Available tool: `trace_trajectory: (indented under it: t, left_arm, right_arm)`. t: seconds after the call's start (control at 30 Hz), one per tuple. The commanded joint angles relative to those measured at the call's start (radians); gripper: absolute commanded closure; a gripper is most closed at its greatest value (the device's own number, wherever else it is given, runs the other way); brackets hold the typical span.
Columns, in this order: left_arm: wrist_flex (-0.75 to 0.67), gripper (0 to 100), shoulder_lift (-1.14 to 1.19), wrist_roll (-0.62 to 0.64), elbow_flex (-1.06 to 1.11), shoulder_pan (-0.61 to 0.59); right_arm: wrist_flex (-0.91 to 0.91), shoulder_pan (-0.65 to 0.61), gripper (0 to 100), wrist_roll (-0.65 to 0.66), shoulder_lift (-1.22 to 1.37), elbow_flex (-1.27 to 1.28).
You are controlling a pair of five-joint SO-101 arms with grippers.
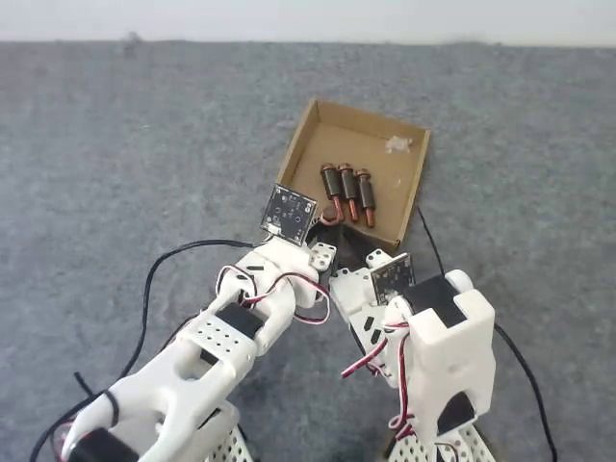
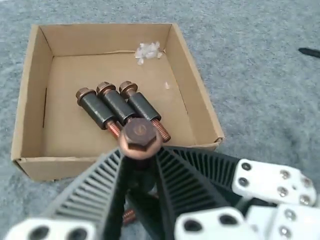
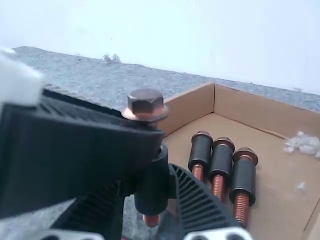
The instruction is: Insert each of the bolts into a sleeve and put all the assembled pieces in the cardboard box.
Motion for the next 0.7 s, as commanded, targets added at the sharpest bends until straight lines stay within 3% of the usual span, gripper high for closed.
trace_trajectory:
  t: [0.0,0.13,0.2,0.4,0.67]
  left_arm:
    - [0.020,89,-0.021,-0.005,0.002,0.002]
    - [0.023,75,-0.021,-0.002,0.004,-0.011]
    - [0.021,72,-0.021,0.000,0.004,-0.037]
    - [0.020,77,-0.031,0.002,-0.021,-0.104]
    - [0.023,86,-0.071,0.028,-0.024,-0.032]
  right_arm:
    - [0.001,0.039,99.2,-0.003,-0.061,-0.006]
    - [0.001,0.039,99.2,-0.003,-0.061,-0.006]
    - [0.001,0.039,99.2,-0.003,-0.061,-0.006]
    - [0.002,0.051,99.2,-0.003,-0.061,-0.014]
    - [0.002,0.053,99.2,-0.003,-0.061,-0.015]
